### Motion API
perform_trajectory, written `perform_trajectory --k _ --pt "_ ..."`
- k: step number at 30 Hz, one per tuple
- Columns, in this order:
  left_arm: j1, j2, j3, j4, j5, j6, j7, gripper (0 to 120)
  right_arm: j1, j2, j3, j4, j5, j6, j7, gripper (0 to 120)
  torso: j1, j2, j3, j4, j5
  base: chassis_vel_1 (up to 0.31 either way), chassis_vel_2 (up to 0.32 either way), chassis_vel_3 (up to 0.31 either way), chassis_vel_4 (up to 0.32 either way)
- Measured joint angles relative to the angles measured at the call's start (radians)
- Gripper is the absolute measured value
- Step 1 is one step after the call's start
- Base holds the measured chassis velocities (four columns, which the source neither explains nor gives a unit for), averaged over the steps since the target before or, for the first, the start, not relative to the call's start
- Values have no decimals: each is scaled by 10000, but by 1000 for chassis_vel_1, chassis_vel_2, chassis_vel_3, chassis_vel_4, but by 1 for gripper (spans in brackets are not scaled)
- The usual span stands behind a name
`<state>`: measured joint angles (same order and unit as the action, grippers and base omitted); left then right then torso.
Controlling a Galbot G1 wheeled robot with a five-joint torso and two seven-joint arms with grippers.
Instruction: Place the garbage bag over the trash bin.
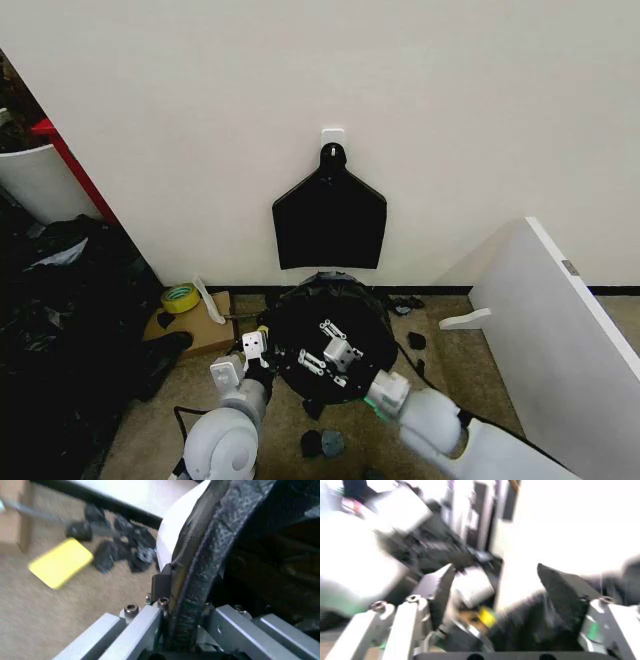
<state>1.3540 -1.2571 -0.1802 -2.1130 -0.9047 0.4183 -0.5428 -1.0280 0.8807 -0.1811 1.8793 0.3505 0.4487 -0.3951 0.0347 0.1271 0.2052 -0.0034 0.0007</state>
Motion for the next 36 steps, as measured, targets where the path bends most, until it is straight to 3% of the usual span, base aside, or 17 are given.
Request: perform_trajectory --k 3,6,10,14,17,20,21,26,27,29,34,36 --pt "-310 -292 -649 290 -1101 384 -305 0 -238 -226 463 266 346 724 -593 78 0 0 0 -1 -1 0 0 0 0" --pt "-512 -450 -1196 471 -2064 746 -591 0 -438 -288 659 505 228 1036 -273 84 0 0 0 2 1 0 0 0 0" --pt "-955 -641 -2307 839 -4546 1640 -1549 0 -917 -165 799 1015 -1283 1073 2845 98 0 0 0 2 1 0 0 0 0" --pt "-1194 -679 -2917 1032 -5846 2117 -2050 0 -1203 -132 983 969 -1590 1021 3419 100 0 0 0 1 0 0 0 0 0" --pt "-1447 -696 -3433 1233 -6899 2551 -2349 0 -1244 -139 1105 574 -1086 1398 2452 100 0 0 0 1 -2 0 0 0 0" --pt "-1690 -670 -4001 1377 -8173 3071 -2797 0 -1085 -139 1150 88 47 1793 572 100 0 0 0 1 -2 0 0 0 0" --pt "-1690 -670 -4001 1377 -8173 3071 -2797 0 -1085 -139 1150 88 47 1793 572 100 0 0 0 1 -2 0 0 0 0" --pt "-1798 -491 -4619 1467 -9329 3167 -3165 0 -600 94 1468 -1241 1091 2135 -2069 100 0 0 1 3 0 0 0 0 0" --pt "-1807 -452 -4696 1485 -9472 3167 -3196 0 -542 144 1497 -1430 999 2140 -2024 100 0 -1 1 3 0 0 0 0 0" --pt "-1806 -423 -4749 1492 -9562 3167 -3209 0 -516 184 1493 -1544 728 2126 -1590 100 0 0 1 3 0 0 0 0 0" --pt "-1754 -369 -4843 1492 -9895 3170 -3215 0 -483 420 1181 -1757 -623 1473 1484 100 0 0 0 2 -2 0 0 0 0" --pt "-1752 -368 -4821 1470 -9932 3195 -3209 0 -460 527 1075 -1808 -662 1267 1992 100 0 0 1 2 0 0 0 0 0"
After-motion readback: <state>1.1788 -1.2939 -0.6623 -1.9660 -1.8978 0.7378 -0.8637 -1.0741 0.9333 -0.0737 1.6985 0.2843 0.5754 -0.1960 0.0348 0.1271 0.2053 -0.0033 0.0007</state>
